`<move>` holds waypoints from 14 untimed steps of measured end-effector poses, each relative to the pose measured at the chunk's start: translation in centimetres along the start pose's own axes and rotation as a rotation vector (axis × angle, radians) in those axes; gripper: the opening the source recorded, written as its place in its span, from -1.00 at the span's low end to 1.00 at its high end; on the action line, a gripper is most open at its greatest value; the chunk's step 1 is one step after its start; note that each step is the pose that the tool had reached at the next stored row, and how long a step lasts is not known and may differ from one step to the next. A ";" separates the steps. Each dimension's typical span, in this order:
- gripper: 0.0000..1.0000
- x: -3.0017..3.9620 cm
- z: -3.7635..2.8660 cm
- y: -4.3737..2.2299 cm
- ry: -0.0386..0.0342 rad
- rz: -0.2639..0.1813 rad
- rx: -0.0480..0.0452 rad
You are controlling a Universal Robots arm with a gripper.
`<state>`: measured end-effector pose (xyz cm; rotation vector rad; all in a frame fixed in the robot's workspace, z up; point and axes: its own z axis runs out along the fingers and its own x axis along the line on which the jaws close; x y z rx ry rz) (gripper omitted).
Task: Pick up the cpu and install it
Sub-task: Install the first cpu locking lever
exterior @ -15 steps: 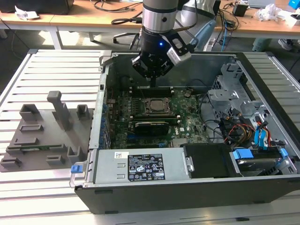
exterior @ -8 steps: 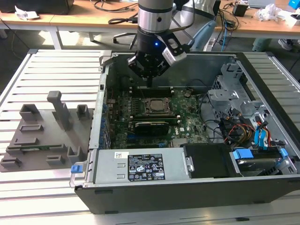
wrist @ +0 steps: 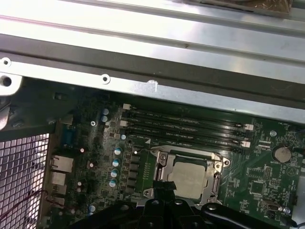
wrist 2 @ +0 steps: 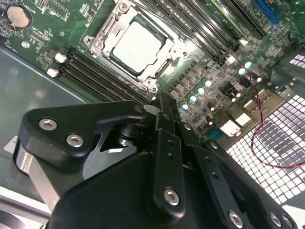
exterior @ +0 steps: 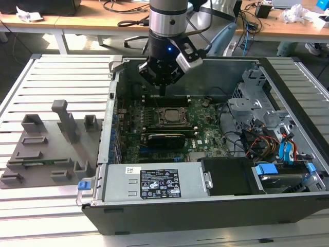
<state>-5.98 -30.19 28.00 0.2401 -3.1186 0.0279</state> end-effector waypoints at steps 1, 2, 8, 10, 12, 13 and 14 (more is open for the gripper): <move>-0.79 0.05 0.04 0.02 -0.0001 0.000 0.0000; -0.79 0.13 0.08 0.06 0.0000 0.000 0.0000; -0.79 0.86 0.31 0.96 0.0000 0.002 0.0000; -0.79 1.44 0.38 1.31 -0.0001 0.002 -0.0002; -0.79 2.16 0.46 1.68 -0.0001 0.003 -0.0001; -0.79 2.42 0.47 1.80 0.0001 0.003 0.0000; -0.79 2.67 0.50 1.93 0.0000 0.003 0.0000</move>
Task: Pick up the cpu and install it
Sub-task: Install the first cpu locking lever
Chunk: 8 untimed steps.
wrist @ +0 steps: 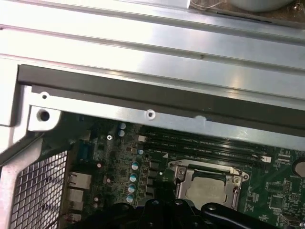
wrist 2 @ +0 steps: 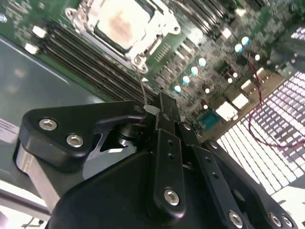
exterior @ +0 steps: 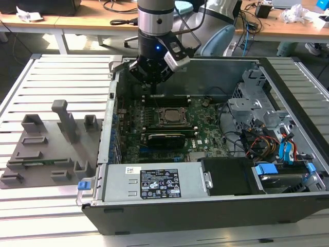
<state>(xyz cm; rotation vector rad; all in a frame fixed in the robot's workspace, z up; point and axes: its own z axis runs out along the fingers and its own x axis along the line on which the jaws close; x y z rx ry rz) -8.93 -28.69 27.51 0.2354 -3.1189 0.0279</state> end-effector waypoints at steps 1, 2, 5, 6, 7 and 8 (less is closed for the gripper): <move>-0.79 0.21 0.05 0.22 0.0001 0.000 0.0000; -0.79 0.24 0.14 0.39 0.0000 0.000 0.0000; -0.79 0.37 0.50 1.21 0.0001 0.000 0.0001; -0.79 0.49 0.60 1.45 -0.0001 0.000 -0.0001; -0.79 0.73 0.62 1.60 -0.0001 0.001 0.0000; -0.79 1.10 0.65 1.67 0.0000 0.001 0.0000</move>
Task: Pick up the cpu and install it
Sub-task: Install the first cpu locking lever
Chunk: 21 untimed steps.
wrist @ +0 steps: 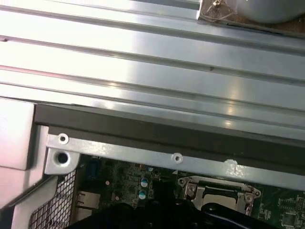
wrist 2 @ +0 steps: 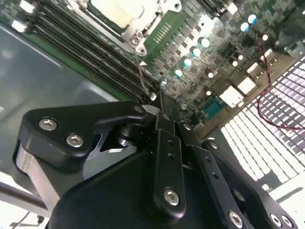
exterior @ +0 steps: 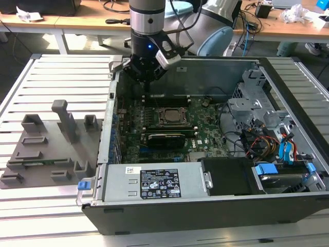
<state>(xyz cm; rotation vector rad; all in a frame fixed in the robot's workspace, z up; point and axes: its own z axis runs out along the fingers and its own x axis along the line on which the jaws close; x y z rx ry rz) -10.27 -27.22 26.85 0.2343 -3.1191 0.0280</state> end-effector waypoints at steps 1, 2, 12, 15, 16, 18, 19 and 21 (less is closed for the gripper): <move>-0.79 0.06 0.07 0.02 -0.0001 0.000 0.0003; -0.79 0.06 0.13 0.01 0.0000 0.000 0.0011; -0.79 -1.23 0.65 -0.30 0.0010 0.000 0.0072; -0.79 -1.74 0.65 -0.39 0.0010 0.000 0.0072; -0.79 -1.87 0.64 -0.41 0.0010 0.000 0.0072; -0.79 -2.20 0.64 -0.46 0.0011 0.000 0.0071; -0.79 -2.31 0.64 -0.48 0.0011 0.000 0.0072; -0.79 -2.56 0.64 -0.52 0.0011 0.000 0.0072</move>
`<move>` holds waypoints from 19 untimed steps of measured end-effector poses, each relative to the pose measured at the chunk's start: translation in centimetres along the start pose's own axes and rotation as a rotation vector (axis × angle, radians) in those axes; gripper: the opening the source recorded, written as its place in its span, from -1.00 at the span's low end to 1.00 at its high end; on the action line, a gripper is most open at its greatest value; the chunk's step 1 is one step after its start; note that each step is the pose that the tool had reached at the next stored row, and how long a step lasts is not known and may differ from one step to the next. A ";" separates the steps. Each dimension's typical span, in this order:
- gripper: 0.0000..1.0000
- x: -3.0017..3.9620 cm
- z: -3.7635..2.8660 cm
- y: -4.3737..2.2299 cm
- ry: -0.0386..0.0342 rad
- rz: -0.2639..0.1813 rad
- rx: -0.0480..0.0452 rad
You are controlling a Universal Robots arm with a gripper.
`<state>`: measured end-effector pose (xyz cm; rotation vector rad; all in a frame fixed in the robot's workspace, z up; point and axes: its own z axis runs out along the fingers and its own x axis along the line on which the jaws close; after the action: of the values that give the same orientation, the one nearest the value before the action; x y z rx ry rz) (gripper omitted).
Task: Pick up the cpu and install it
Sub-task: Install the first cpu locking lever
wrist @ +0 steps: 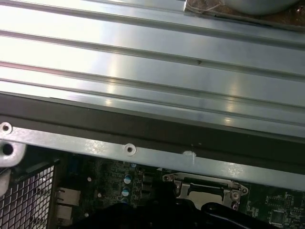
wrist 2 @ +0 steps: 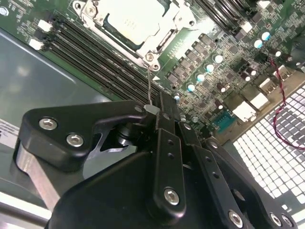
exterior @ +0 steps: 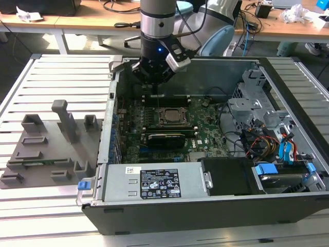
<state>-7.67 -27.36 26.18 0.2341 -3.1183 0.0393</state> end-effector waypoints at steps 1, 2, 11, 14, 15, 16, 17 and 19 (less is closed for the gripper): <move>-0.79 -0.09 0.00 -0.01 0.0000 0.000 0.0000; -0.79 -0.25 0.00 -0.04 0.0000 0.000 0.0001; -0.79 -0.73 0.02 -0.11 0.0002 0.000 0.0008; -0.79 -0.87 0.02 -0.13 0.0002 0.000 0.0008; -0.79 -0.91 0.03 -0.13 0.0001 0.000 0.0007; -0.79 -0.98 0.04 -0.14 0.0000 0.000 0.0007; -0.79 -1.06 0.06 -0.15 0.0000 0.000 0.0007; -0.79 -1.25 0.08 -0.19 0.0004 0.000 0.0009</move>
<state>-6.41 -27.36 26.09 0.2340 -3.1180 0.0408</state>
